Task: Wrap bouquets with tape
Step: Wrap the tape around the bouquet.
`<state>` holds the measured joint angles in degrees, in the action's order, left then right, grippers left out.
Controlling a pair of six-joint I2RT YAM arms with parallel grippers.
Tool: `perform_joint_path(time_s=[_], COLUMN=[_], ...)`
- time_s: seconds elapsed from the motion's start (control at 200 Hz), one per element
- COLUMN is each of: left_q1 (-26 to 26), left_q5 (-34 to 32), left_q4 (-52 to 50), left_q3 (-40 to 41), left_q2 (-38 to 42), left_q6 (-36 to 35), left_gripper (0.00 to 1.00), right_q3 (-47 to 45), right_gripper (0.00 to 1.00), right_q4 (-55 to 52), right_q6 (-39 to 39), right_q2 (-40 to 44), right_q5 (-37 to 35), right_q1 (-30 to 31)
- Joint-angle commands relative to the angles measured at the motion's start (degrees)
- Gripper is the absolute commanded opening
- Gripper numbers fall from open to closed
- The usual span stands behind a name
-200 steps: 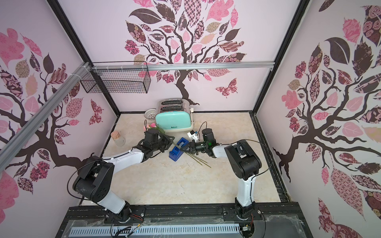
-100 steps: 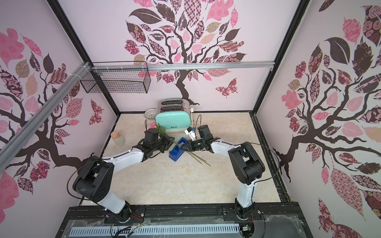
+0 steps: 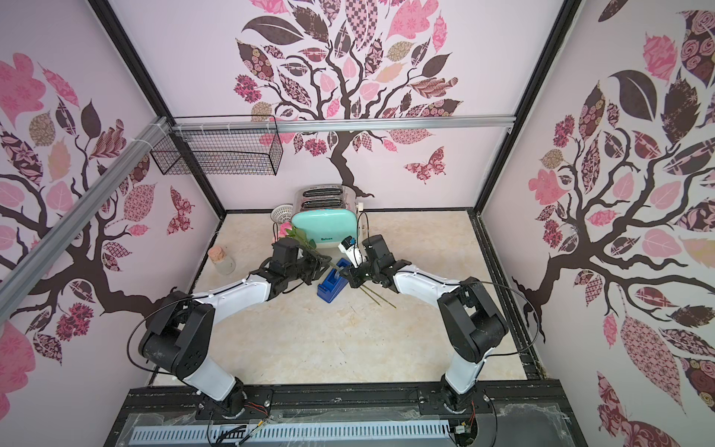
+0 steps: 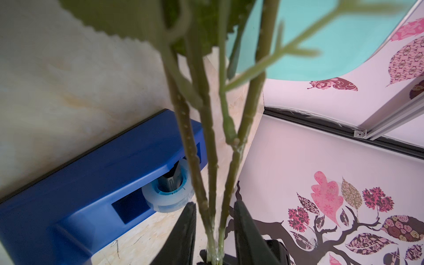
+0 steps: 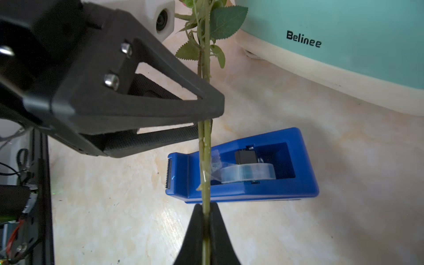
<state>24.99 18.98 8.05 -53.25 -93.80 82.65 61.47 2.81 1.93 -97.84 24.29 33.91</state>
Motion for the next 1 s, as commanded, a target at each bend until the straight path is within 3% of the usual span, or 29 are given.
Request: perform_joint_path(time_s=[0.0, 0.31, 0.5, 0.67, 0.73, 0.996], left_q1=[-0.21, -0.21, 0.14, 0.20, 0.14, -0.11], left_q5=[1.82, 3.27, 4.43, 3.90, 3.40, 2.09], left_q4=[0.74, 2.58, 3.72, 3.83, 3.56, 3.85], left_q3=[-2.09, -2.55, -2.56, -1.88, -1.56, -1.36], left_q2=[-1.58, -2.80, -3.75, -3.37, -3.05, -2.34], left_q6=[1.37, 2.94, 3.96, 4.23, 4.20, 1.56], left_gripper=[0.30, 0.20, 0.20, 0.00, 0.00, 0.00], right_q3=[-1.15, -3.71, -3.66, -4.13, -4.33, -4.60], right_gripper=[0.00, 0.00, 0.00, 0.00, 0.00, 0.45], right_q4=[0.80, 3.03, 3.27, 3.62, 3.61, 2.34], right_q6=[5.61, 10.68, 11.97, 12.23, 11.85, 2.16], right_q2=[3.37, 4.85, 4.68, 5.07, 5.28, 6.78], right_q5=[-6.04, -13.23, -14.61, -15.46, -15.66, -13.37], right_q1=[1.99, 5.26, 5.99, 6.48, 6.58, 5.89])
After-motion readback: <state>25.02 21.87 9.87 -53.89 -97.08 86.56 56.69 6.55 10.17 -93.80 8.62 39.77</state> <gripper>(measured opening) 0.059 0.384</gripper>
